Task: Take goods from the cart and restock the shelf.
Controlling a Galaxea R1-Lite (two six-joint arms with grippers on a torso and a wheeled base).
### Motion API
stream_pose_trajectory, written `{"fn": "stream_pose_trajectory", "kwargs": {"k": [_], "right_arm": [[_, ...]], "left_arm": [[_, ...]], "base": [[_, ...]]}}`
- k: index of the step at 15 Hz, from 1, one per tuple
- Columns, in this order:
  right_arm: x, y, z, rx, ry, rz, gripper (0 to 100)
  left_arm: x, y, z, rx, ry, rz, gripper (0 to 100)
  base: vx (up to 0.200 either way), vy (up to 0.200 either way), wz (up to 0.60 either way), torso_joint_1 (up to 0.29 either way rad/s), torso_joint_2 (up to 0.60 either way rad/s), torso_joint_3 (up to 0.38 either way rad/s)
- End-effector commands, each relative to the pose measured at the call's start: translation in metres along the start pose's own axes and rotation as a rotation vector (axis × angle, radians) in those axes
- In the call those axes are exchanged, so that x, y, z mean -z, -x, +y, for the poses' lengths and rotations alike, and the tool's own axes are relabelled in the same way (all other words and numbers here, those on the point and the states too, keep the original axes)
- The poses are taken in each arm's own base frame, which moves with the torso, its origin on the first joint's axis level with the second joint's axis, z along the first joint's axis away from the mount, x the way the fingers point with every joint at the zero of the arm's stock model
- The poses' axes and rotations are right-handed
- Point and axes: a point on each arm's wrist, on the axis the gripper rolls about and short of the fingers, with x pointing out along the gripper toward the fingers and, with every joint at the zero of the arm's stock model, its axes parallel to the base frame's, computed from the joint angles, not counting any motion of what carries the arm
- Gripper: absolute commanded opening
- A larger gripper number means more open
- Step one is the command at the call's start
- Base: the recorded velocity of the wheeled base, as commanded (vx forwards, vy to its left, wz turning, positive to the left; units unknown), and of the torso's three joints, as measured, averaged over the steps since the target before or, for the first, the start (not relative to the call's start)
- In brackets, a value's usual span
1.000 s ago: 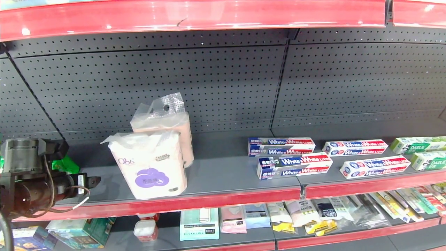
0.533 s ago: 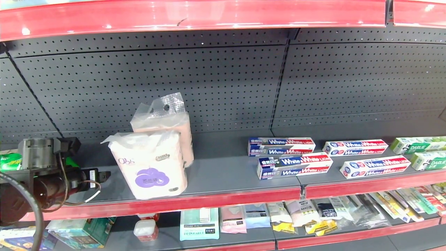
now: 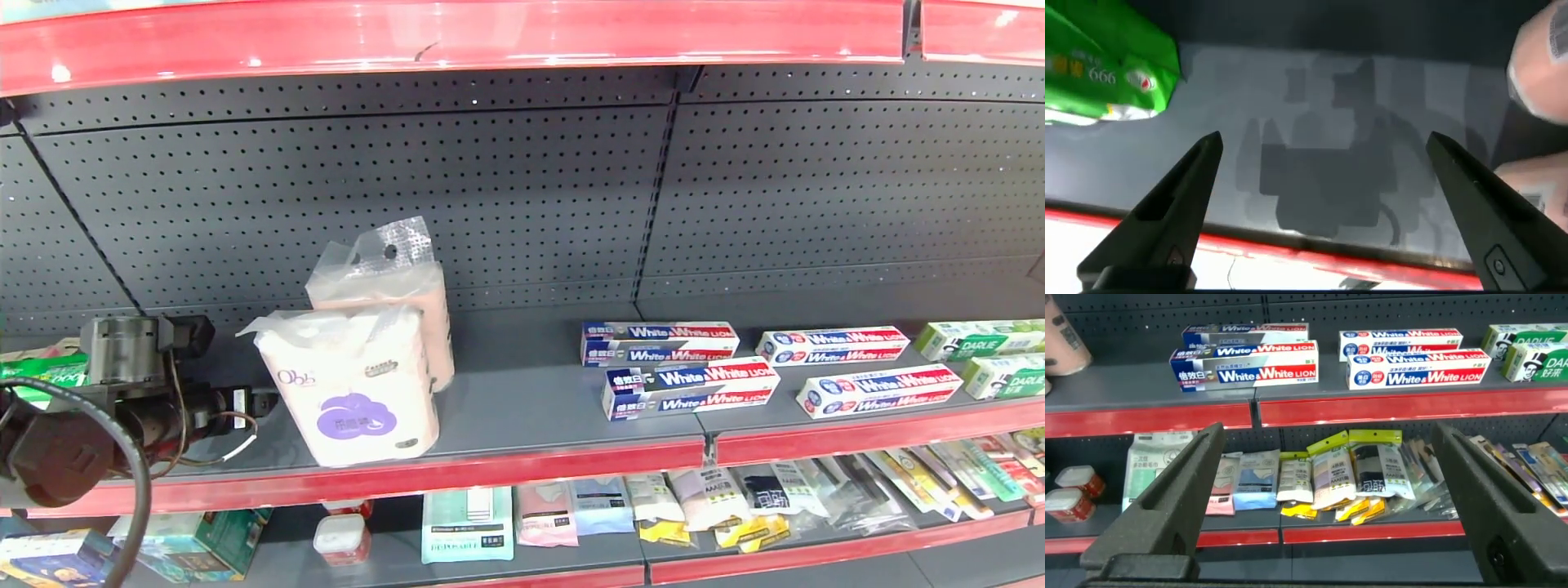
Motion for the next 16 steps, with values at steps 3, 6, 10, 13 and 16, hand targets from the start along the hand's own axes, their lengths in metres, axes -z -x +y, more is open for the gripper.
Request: {"fn": "stream_pose_trajectory", "kwargs": {"k": [3, 6, 10, 13, 16], "right_arm": [[0.000, 0.000, 0.000, -0.001, 0.000, 0.001, 100], [0.000, 0.000, 0.000, -0.001, 0.000, 0.001, 100], [0.000, 0.000, 0.000, -0.001, 0.000, 0.001, 100], [0.000, 0.000, 0.000, -0.001, 0.000, 0.001, 100], [0.000, 0.000, 0.000, -0.001, 0.000, 0.001, 100]], "left_arm": [[-0.001, -0.007, -0.005, 0.012, -0.008, 0.003, 100], [-0.003, -0.009, -0.012, 0.030, -0.020, -0.006, 100], [-0.004, -0.012, -0.021, 0.052, -0.036, -0.011, 100], [-0.003, -0.013, -0.025, 0.061, -0.029, -0.004, 100], [-0.002, -0.013, -0.030, 0.074, -0.038, -0.003, 100]], "base": [[0.000, 0.000, 0.00, 0.000, 0.00, 0.000], [0.000, 0.000, 0.00, 0.000, 0.00, 0.000], [0.000, 0.000, 0.00, 0.000, 0.00, 0.000], [0.000, 0.000, 0.00, 0.000, 0.00, 0.000], [0.000, 0.000, 0.00, 0.000, 0.00, 0.000]]}}
